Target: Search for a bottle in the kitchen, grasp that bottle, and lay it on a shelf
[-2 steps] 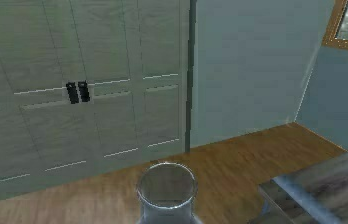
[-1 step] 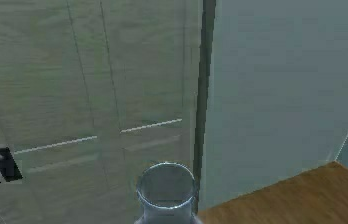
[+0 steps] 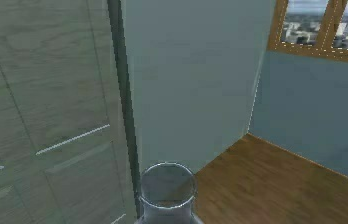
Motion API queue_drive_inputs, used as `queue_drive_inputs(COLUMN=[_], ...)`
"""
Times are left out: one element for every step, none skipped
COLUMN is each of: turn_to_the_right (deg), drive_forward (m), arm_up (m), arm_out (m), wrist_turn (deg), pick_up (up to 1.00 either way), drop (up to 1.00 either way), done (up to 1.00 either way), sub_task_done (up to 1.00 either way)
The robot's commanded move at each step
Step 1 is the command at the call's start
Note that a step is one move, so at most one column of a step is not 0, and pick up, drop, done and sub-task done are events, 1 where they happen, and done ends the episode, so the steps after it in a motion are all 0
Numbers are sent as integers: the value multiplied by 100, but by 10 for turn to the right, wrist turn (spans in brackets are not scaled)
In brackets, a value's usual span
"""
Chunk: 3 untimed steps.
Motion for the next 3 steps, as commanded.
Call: queue_drive_inputs(turn_to_the_right=[0, 450, 60], drive_forward=[45, 0, 0], arm_up=[0, 0, 0], arm_out=[0, 0, 0], wrist_turn=[0, 0, 0], pick_up=[0, 0, 0], drop=[0, 0, 0], done=[0, 0, 0], sub_task_done=[0, 0, 0])
